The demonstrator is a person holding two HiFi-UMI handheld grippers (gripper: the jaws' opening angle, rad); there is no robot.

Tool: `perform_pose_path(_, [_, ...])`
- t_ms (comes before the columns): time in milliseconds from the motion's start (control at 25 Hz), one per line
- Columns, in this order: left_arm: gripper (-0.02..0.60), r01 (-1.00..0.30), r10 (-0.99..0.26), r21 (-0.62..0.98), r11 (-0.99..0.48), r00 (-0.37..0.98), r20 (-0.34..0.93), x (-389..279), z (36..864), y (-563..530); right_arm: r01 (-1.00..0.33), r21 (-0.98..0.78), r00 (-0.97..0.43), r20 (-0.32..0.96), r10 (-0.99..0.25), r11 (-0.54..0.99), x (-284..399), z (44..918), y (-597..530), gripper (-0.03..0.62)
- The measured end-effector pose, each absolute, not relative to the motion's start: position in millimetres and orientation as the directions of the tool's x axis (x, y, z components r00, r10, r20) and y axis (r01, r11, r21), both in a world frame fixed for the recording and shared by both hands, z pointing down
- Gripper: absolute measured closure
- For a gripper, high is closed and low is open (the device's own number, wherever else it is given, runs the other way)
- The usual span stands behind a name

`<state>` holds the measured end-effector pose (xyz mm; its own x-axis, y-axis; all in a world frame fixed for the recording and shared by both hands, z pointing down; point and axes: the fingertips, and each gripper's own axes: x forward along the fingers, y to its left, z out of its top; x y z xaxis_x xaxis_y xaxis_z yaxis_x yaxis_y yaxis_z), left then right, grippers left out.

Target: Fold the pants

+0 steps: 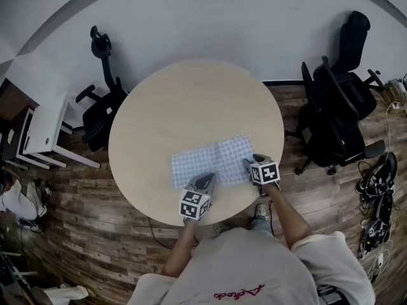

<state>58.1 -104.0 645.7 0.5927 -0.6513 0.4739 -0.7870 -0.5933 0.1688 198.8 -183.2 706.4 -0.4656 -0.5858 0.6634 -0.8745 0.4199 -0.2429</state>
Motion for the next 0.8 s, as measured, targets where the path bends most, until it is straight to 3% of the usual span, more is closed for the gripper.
perform_pose_path(200, [0.543,-0.789,-0.648,0.17,-0.59,0.588,0.483,81.9,647.2,-106.6,-0.883,-0.346,-0.467,0.706,-0.532,0.317,241.3,732.1,-182.8,0.391])
perform_pose_path(400, [0.543,-0.833,-0.676,0.163,-0.529,0.53,0.511,73.5,653.4,-107.0,-0.849,-0.401,-0.523,0.724,-0.45,0.343,235.3,753.5,-180.7,0.394])
perform_pose_path(680, [0.543,-0.865,-0.707,0.152,-0.478,0.482,0.518,72.4,648.4,-113.5,-0.793,-0.493,-0.607,0.69,-0.395,0.358,223.4,758.3,-183.1,0.514])
perform_pose_path(800, [0.543,-0.86,-0.699,0.151,-0.487,0.487,0.523,85.1,650.1,-116.1,-0.779,-0.505,-0.626,0.666,-0.407,0.372,230.5,751.1,-186.5,0.525])
